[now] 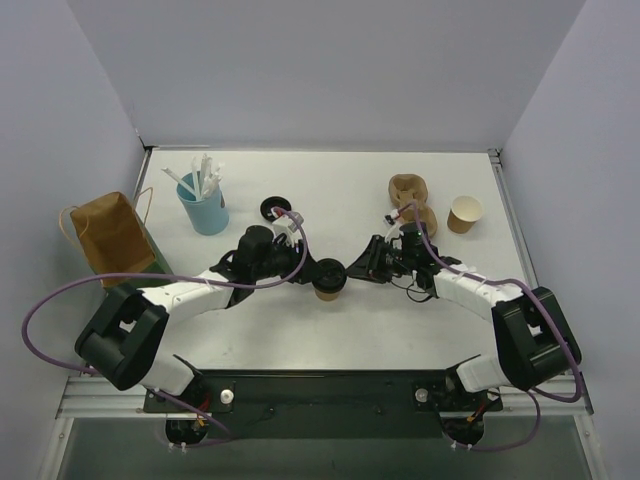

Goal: Pack the takeout coffee

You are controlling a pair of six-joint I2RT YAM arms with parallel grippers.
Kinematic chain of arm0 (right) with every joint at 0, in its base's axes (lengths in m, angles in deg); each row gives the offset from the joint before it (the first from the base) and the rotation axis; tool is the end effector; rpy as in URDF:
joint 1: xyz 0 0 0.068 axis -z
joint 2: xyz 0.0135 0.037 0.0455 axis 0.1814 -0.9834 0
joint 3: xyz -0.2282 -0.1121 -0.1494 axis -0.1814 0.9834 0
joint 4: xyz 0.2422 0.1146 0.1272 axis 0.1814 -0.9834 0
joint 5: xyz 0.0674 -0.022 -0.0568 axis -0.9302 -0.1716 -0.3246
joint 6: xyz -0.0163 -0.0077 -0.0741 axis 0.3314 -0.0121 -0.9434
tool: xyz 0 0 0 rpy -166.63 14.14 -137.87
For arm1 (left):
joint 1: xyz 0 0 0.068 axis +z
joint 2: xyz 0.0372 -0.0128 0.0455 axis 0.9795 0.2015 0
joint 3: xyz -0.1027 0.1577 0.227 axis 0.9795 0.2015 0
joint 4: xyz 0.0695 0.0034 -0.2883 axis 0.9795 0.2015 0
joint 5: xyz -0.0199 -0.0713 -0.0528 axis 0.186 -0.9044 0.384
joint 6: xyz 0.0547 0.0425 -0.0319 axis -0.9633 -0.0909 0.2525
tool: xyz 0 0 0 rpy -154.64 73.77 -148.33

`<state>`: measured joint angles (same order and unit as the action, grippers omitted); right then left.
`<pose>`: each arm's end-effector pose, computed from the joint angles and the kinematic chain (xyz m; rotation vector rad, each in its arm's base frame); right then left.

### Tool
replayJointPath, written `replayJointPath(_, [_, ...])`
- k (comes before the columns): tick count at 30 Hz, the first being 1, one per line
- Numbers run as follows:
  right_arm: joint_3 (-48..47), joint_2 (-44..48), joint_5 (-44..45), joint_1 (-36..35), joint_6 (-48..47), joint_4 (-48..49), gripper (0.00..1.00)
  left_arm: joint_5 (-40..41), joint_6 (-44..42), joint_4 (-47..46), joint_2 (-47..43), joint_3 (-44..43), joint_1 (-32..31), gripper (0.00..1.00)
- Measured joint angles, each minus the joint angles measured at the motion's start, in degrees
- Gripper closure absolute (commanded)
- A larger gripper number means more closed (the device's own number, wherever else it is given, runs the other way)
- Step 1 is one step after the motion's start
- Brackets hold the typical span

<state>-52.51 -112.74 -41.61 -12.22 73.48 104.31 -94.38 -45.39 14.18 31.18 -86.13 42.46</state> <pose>0.2869 0.1625 0.1785 -0.0658 2.2232 1.3432 0.2704 -0.2236 0.1812 0.3806 2.1412 -1.0360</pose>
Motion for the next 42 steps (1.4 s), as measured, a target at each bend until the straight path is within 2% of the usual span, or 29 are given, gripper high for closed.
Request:
replayJointPath(5, [1.31, 1.92, 2.75, -1.07, 1.42, 1.25, 0.80, 0.26, 0.00, -0.74, 0.46, -0.07, 0.02, 0.48])
replayJointPath(10, [1.14, 4.59, 5.20, -1.79, 1.75, -2.45, 0.78, 1.14, -0.59, -0.74, 1.79, -1.60, 0.04, 0.48])
replayJointPath(17, [-4.22, 5.49, 6.54, -1.36, 0.13, -11.91, 0.77, 0.81, -2.58, -0.74, 3.48, -3.39, 0.07, 0.48])
replayJointPath(24, [-8.96, 5.38, 7.15, 1.18, -2.19, -14.88, 0.73, 0.33, -5.05, 0.26, 6.03, -6.67, 0.07, 0.48])
replayJointPath(42, [-14.49, -5.53, 1.22, 3.56, -5.38, -14.86, 0.72, -0.46, -7.04, 0.74, 7.69, -8.57, 0.13, 0.48])
